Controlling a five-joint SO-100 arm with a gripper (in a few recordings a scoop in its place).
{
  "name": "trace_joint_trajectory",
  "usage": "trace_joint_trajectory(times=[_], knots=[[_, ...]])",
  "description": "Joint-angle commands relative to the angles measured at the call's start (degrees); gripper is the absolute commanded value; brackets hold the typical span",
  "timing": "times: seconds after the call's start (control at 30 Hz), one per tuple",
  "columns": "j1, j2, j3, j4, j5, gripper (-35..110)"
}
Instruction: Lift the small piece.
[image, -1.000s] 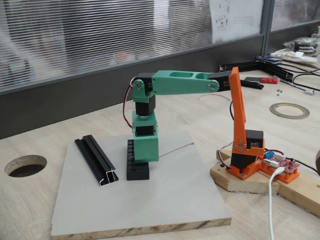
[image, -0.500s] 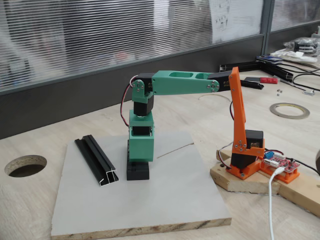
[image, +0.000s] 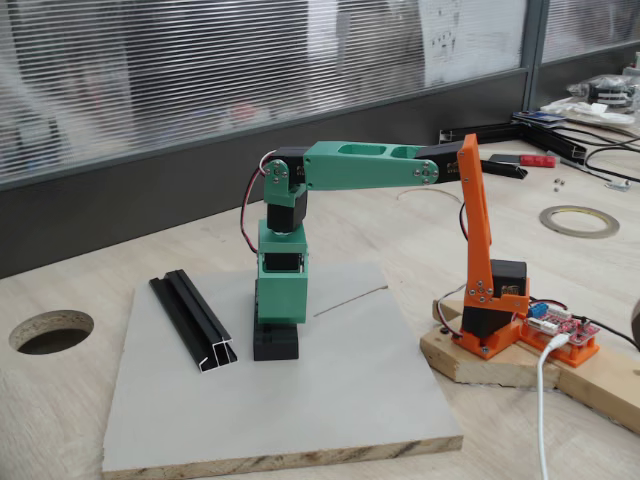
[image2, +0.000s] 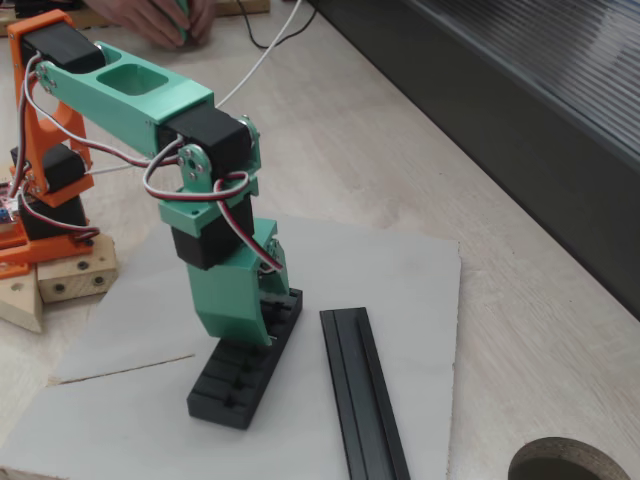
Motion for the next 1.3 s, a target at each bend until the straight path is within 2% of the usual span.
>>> trace_joint_trajectory(times=[0.0,0.2,0.53,1.27], knots=[[1.23,0.62,0.26,0.26,-1.41,48],[1.32,0.62,0.26,0.26,-0.62,47],[1.23,0.62,0.26,0.35,-0.62,27],[1.23,0.62,0.26,0.35,-0.79,26]])
